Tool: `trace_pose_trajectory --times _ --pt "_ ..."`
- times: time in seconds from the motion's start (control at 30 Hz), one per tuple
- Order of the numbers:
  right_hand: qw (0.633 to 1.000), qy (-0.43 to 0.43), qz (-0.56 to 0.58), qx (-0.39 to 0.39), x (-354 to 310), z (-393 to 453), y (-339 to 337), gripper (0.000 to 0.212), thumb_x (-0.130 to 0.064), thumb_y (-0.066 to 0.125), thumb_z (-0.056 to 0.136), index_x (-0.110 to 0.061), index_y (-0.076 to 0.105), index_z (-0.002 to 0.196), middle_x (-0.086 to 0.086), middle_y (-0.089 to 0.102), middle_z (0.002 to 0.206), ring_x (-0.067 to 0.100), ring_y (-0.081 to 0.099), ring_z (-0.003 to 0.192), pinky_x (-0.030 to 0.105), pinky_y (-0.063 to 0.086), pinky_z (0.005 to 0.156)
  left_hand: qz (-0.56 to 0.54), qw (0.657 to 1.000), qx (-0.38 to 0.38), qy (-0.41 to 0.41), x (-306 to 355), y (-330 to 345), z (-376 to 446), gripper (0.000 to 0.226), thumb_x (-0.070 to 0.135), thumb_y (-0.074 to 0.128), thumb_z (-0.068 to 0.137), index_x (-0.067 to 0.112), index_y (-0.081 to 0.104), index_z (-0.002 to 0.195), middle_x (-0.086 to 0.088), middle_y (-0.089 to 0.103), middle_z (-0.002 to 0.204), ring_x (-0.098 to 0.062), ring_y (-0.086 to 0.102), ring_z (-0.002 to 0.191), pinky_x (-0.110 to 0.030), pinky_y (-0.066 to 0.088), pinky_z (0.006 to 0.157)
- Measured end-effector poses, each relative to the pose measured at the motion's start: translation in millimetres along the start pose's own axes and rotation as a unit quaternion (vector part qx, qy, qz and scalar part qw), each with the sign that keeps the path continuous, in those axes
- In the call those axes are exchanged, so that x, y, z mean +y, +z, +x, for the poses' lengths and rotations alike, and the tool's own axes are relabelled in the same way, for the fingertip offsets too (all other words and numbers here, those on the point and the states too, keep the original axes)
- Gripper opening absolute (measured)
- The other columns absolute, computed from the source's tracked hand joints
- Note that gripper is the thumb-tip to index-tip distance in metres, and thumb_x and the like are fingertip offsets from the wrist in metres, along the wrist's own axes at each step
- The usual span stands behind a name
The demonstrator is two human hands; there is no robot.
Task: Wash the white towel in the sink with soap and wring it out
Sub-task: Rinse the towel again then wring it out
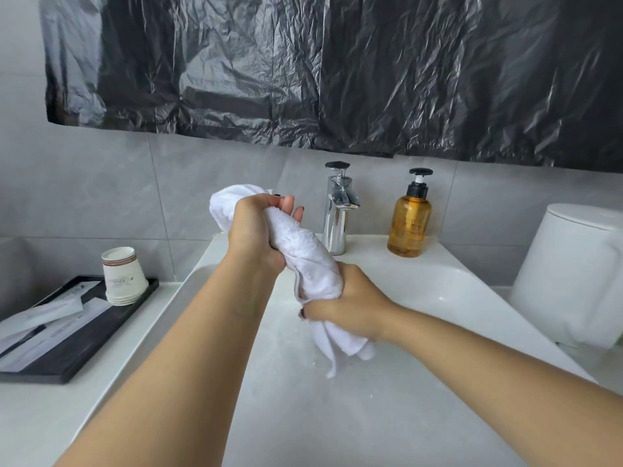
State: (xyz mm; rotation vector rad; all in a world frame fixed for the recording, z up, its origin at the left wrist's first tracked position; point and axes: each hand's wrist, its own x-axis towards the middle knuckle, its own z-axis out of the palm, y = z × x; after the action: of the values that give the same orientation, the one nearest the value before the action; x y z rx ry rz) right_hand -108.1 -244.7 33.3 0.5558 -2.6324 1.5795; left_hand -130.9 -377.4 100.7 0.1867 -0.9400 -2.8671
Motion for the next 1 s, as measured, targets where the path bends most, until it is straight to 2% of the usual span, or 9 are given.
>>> trace_pose_trajectory --times 0.1,0.23,0.4,0.53,0.63,0.77,0.83,0.9,1.0 --pt "0.965 0.15 0.155 -0.15 -4.4 2.7 -17.1 0.025 -0.008 0.064 0.071 0.001 0.064 0.095 0.014 0.068 0.071 0.024 0.063 0.06 0.028 0.051 0.053 -0.015 1.0 -0.001 -0.003 -7.3 -4.6 4.2 0.015 0.0 0.047 0.094 0.007 0.058 0.086 -0.006 0.068 0.063 -0.008 0.068 0.052 -0.025 0.058 0.072" --pt "0.915 0.249 0.207 -0.242 -0.2 4.0 -28.1 0.043 -0.025 0.061 0.06 -0.01 0.064 0.1 0.007 0.063 0.066 0.017 0.045 0.064 0.024 0.036 0.046 -0.001 1.0 -0.007 -0.02 -14.3 -11.0 11.1 0.011 0.001 0.049 0.092 0.004 0.059 0.097 -0.004 0.073 0.068 -0.008 0.068 0.052 -0.022 0.055 0.064" --pt "0.903 0.27 0.28 -0.185 -0.8 -2.9 -37.9 0.043 -0.024 0.077 0.058 -0.007 0.067 0.095 0.011 0.07 0.083 0.02 0.06 0.08 0.028 0.046 0.075 0.078 0.991 0.097 0.048 -17.8 -15.4 21.5 0.013 -0.001 0.055 0.082 0.007 0.063 0.077 -0.001 0.067 0.058 -0.011 0.062 0.049 -0.022 0.052 0.057" --pt "0.884 0.181 0.424 -0.077 -7.5 -18.4 -52.3 0.01 -0.007 0.073 0.059 -0.007 0.069 0.069 0.004 0.061 0.07 0.012 0.059 0.062 0.023 0.047 0.063 0.131 0.97 0.189 0.082 -14.2 -26.8 33.8 0.013 0.009 0.06 0.08 0.011 0.061 0.068 0.005 0.066 0.054 -0.017 0.062 0.06 -0.024 0.047 0.058" --pt "0.873 0.073 0.481 -0.011 -15.4 -31.7 -52.7 0.038 0.006 0.064 0.075 0.001 0.06 0.113 0.003 0.062 0.076 0.01 0.061 0.071 0.02 0.055 0.072 0.164 0.965 0.205 0.028 -14.5 -32.8 37.4 0.004 0.015 0.063 0.082 0.013 0.06 0.08 0.002 0.06 0.072 -0.017 0.054 0.06 -0.019 0.036 0.042" --pt "0.925 -0.114 0.342 0.119 -29.5 -46.1 -39.1 0.05 0.019 0.059 0.083 -0.014 0.057 0.121 0.002 0.068 0.103 0.008 0.068 0.089 0.02 0.055 0.08 0.158 0.98 0.106 -0.06 -21.6 -30.8 36.7 0.015 0.016 0.06 0.087 0.012 0.062 0.101 -0.005 0.064 0.092 -0.018 0.059 0.066 -0.026 0.047 0.05" --pt "0.93 -0.229 0.203 0.202 -29.7 -45.4 -35.6 0.048 0.011 0.069 0.081 -0.018 0.059 0.118 -0.001 0.071 0.104 0.008 0.07 0.088 0.021 0.054 0.076 0.176 0.978 0.071 -0.083 -27.0 -25.2 33.9 0.009 0.014 0.057 0.091 0.012 0.061 0.098 -0.004 0.065 0.071 -0.015 0.058 0.053 -0.024 0.048 0.053" --pt "0.901 -0.292 -0.032 0.32 -26.5 -39.1 -36.0 0.034 -0.013 0.077 0.079 -0.02 0.067 0.112 -0.004 0.071 0.096 0.011 0.068 0.083 0.026 0.055 0.072 0.196 0.975 0.054 -0.094 -34.1 -21.3 31.1 0.016 0.01 0.056 0.092 0.013 0.051 0.077 0.001 0.05 0.043 -0.01 0.045 0.032 -0.017 0.041 0.039" --pt "0.802 -0.282 -0.305 0.43 -21.4 -23.3 -44.2 0.027 -0.042 0.068 0.081 -0.022 0.074 0.099 -0.001 0.065 0.095 0.025 0.052 0.091 0.045 0.049 0.078 0.246 0.963 0.022 -0.107 -41.6 -18.2 26.0 0.004 0.01 0.059 0.088 0.013 0.056 0.088 -0.003 0.059 0.064 -0.014 0.056 0.05 -0.018 0.047 0.042"
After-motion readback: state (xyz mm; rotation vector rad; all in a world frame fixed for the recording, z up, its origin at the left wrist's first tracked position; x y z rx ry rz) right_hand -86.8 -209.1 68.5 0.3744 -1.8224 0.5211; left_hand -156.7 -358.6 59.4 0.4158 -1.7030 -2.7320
